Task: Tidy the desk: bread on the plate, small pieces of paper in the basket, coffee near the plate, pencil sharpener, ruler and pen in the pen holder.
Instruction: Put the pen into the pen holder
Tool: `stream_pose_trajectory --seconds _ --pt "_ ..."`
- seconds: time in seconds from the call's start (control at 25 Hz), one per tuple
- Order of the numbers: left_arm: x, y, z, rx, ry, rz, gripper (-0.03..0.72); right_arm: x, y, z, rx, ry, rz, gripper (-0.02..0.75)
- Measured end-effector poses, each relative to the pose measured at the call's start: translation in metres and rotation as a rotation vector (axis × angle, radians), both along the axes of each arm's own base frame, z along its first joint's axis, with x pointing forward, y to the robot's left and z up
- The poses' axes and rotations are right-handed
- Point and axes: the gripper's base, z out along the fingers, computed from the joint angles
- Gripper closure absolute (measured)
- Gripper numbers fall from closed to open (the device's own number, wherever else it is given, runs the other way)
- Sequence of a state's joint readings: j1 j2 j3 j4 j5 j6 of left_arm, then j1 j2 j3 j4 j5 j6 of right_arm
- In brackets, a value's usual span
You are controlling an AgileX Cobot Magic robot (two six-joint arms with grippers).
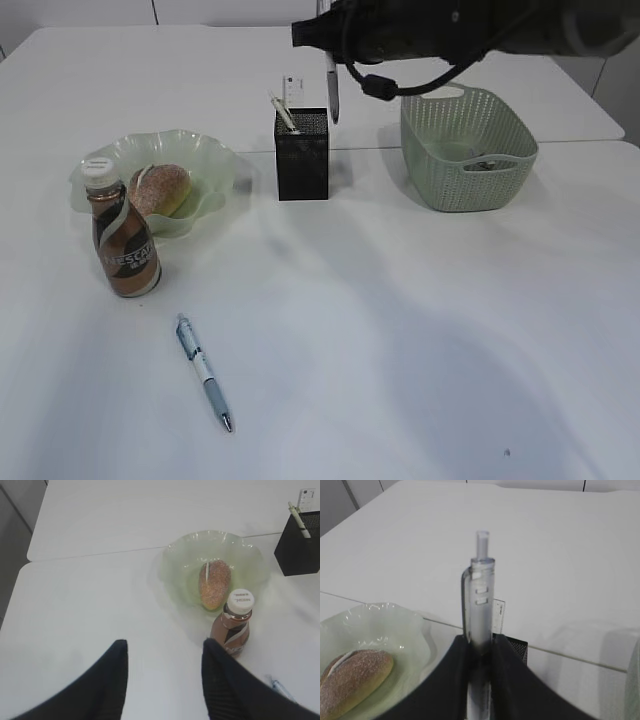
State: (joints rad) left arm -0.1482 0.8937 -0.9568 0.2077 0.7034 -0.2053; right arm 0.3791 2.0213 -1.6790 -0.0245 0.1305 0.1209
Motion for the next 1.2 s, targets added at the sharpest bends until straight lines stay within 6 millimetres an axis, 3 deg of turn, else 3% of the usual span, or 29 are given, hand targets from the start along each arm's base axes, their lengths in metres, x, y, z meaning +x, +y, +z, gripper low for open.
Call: stream_pose_trajectory --seconds 0.36,0.64,1.2 --pt "0.001 -0.001 0.002 -0.003 -0.028 -0.006 0.358 0.024 0.011 -0.034 0.044 -0.207 0.028 0.615" --pt "0.001 -0.001 0.002 -0.004 -0.03 -0.006 0.358 0.033 0.017 -0.06 0.014 -0.257 0.064 0.615" --pt "0.005 -0.001 0.001 -0.003 -0.029 -0.008 0.358 0.059 0.026 -0.066 -0.004 -0.366 0.077 0.616"
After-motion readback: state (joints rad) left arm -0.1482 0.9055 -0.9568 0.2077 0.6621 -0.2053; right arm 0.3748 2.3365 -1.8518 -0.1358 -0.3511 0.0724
